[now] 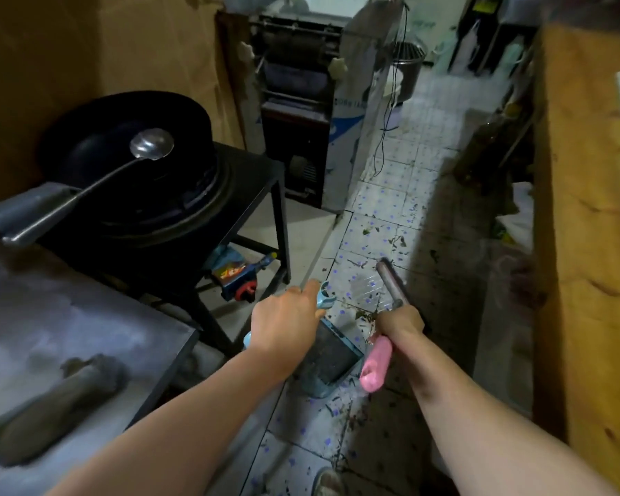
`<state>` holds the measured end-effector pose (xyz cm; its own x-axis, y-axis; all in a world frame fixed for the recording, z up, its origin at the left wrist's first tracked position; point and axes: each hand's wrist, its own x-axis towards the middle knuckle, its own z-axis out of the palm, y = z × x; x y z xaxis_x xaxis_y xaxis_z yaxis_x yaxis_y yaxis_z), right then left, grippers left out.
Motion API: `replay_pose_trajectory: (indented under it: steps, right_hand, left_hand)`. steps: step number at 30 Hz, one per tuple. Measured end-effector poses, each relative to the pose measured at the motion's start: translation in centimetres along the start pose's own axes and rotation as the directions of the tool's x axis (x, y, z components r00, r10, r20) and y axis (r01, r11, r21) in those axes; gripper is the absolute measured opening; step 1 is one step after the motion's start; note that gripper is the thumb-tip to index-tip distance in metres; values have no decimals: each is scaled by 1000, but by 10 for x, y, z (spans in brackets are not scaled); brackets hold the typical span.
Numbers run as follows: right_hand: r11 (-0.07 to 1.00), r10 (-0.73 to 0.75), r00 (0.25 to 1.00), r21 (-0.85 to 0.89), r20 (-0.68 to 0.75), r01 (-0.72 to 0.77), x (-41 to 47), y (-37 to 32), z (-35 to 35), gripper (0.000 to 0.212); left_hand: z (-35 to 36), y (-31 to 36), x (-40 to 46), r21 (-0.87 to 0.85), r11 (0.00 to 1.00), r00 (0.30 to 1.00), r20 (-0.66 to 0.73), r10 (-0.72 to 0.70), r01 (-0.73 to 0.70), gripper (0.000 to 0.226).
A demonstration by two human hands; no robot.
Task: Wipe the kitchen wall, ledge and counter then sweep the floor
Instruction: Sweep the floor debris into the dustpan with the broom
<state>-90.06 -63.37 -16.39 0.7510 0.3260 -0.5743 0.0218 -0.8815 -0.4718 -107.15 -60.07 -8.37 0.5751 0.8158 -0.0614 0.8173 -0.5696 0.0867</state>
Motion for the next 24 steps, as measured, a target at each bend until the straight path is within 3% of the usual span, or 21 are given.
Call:
replay_pose_trajectory:
  steps: [11, 17, 24]
  right_hand:
    - [998, 39, 997, 42, 67, -42, 69, -36, -19, 61]
    - [998, 40, 998, 40, 45, -42, 102, -68, -24, 42]
    - [992, 98, 995, 81, 2, -98, 154, -124, -19, 42]
  left_hand:
    - [5, 21, 95, -10, 997, 996, -45, 73, -74, 30]
    - [3, 22, 151, -18, 992, 992, -34, 123, -123, 31]
    - [0, 9, 230, -38, 983, 983, -36, 180, -181, 32]
